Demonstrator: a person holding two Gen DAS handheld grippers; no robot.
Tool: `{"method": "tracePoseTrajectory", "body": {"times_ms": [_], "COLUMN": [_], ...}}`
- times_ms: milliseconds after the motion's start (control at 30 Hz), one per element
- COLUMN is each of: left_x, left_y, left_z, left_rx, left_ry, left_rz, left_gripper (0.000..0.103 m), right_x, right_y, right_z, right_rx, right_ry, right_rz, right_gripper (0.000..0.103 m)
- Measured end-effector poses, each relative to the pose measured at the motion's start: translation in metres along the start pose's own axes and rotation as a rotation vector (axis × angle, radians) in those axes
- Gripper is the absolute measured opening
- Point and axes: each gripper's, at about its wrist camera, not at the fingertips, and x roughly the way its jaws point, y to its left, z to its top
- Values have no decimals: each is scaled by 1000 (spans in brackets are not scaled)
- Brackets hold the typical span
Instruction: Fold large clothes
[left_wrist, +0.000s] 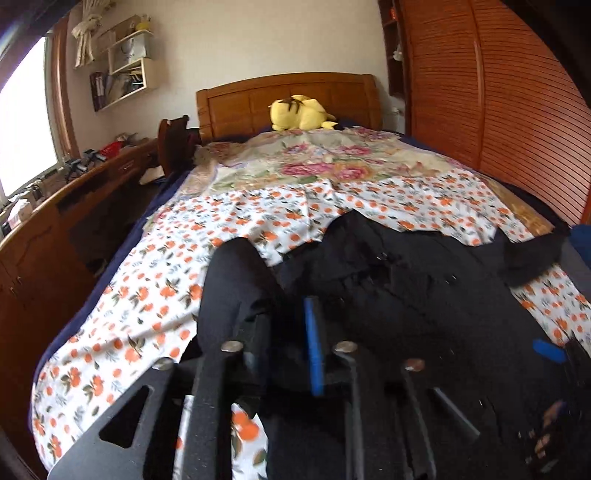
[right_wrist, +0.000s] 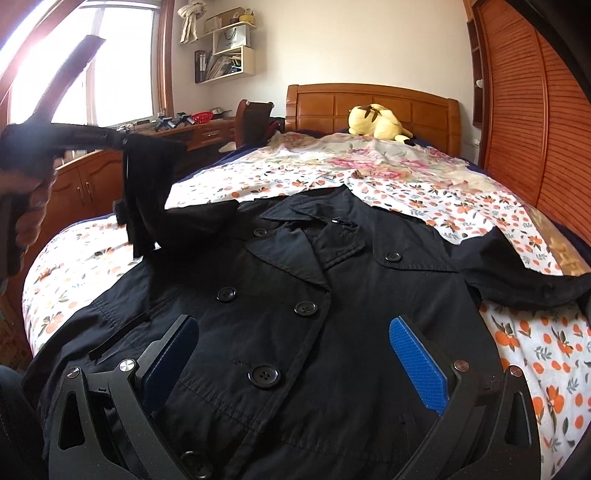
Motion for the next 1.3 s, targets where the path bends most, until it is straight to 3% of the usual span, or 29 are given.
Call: {"method": "tracePoseTrajectory", "body": {"times_ms": [33, 67, 300, 700, 1100, 1300], "left_x": [-4, -8, -31, -92, -130, -137], "left_y": [-2, -3, 5, 55, 121, 135], "left_z": [-7, -12, -45, -104, -139, -153], "left_rx": [11, 17, 4, -106, -176, -201], "left_ry": [-7, -12, -7, -52, -71, -70], "left_rz": [-10, -15, -72, -95, 1, 23], "left_gripper": [37, 38, 39, 39, 39, 39], "right_x": [-1, 0, 5, 14, 30, 72], "right_y": [3, 4, 16, 45, 127, 167], "right_z": [1, 2, 0, 26, 85, 82], "right_rx": [-5, -9, -33, -26, -88, -171], "right_ry": [-6, -9, -12, -29, -47, 114], "right_rz": [-6, -11, -36, 53, 309, 448], "right_gripper": [103, 103, 103, 103, 103, 102]}}
